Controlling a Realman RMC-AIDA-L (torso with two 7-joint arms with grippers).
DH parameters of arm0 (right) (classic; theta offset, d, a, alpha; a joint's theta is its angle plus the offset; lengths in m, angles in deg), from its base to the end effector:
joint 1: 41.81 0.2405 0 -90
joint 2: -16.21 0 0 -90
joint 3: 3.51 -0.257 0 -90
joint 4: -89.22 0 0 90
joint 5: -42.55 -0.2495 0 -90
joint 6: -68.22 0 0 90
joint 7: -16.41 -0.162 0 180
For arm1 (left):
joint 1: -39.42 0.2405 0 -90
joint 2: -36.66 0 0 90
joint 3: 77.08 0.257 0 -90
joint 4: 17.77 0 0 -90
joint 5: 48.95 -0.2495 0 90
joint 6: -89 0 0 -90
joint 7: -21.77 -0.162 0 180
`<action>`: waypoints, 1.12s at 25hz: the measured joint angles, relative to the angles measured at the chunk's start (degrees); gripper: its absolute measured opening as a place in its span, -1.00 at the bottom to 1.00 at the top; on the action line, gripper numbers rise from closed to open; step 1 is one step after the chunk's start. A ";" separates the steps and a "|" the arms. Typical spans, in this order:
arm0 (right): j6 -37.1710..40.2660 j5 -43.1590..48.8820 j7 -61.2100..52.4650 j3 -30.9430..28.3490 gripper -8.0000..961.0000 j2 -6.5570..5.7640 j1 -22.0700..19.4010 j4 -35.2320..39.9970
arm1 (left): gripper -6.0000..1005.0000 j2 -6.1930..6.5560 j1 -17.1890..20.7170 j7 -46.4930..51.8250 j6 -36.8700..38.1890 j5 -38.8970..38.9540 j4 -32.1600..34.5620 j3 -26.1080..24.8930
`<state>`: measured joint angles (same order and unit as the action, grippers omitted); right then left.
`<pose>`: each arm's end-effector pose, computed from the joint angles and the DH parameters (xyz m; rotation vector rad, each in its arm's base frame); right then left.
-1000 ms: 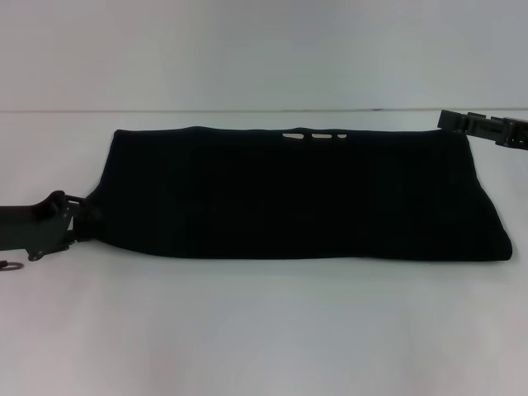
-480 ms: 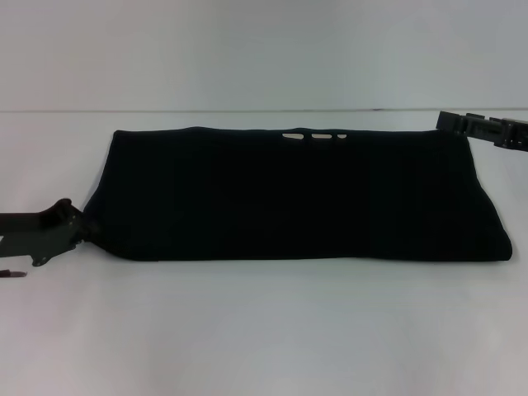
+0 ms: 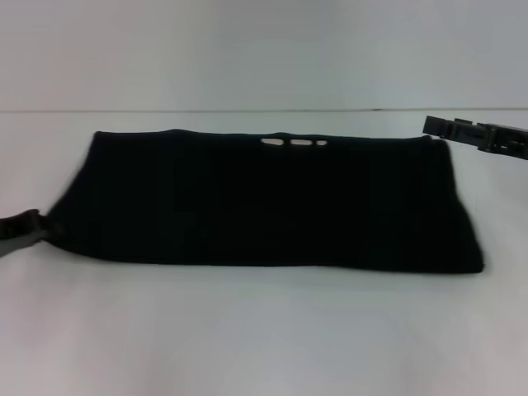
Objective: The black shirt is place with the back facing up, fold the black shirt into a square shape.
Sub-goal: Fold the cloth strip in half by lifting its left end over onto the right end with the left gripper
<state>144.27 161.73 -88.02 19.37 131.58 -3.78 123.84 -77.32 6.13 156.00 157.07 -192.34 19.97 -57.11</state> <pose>0.2942 0.4404 0.0457 -2.2324 1.1908 0.8156 -0.3957 0.3992 0.0595 -1.7818 -1.7908 -0.4159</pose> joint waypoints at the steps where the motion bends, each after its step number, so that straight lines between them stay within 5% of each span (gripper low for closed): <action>1: -0.25 0.00 0.02 0.02 0.87 0.11 0.18 -0.09 | -0.94 -0.03 0.28 -0.40 0.03 -0.10 0.78 0.06; 16: -5.70 -0.78 2.07 0.07 0.87 1.80 4.47 -2.89 | -0.94 1.23 4.25 -1.52 1.48 -8.96 13.76 0.17; 24: -5.39 -2.66 4.30 0.00 0.87 0.88 4.21 -2.49 | -0.94 2.25 -5.35 1.87 12.19 -7.63 13.85 1.83; 28: -5.09 -3.11 4.61 0.03 0.87 0.35 3.84 -2.34 | -0.94 0.22 -12.58 4.48 18.56 -3.90 14.02 4.25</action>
<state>139.18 158.62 -83.41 19.40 131.93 0.06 121.50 -77.10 -6.46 160.48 175.64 -196.24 33.99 -52.86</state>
